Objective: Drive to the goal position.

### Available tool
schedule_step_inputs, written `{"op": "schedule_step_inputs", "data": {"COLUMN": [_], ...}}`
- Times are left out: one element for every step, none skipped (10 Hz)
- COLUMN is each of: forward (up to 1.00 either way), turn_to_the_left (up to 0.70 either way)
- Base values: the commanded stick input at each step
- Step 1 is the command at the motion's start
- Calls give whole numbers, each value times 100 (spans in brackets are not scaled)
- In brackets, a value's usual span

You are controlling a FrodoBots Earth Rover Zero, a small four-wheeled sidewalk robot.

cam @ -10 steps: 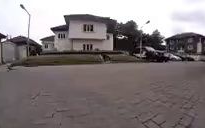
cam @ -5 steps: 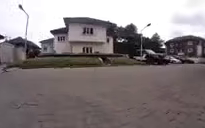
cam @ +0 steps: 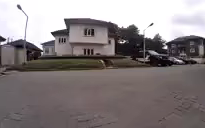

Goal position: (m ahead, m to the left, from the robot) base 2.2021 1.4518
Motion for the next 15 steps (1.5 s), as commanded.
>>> {"op": "schedule_step_inputs", "data": {"forward": [70,70,70,70,70,70,70,70,70,70,70,70,70,70,70], "turn_to_the_left": [-6,0,0,0,0,0,0,0,0,0,0,-35,-35,-35,-35]}}
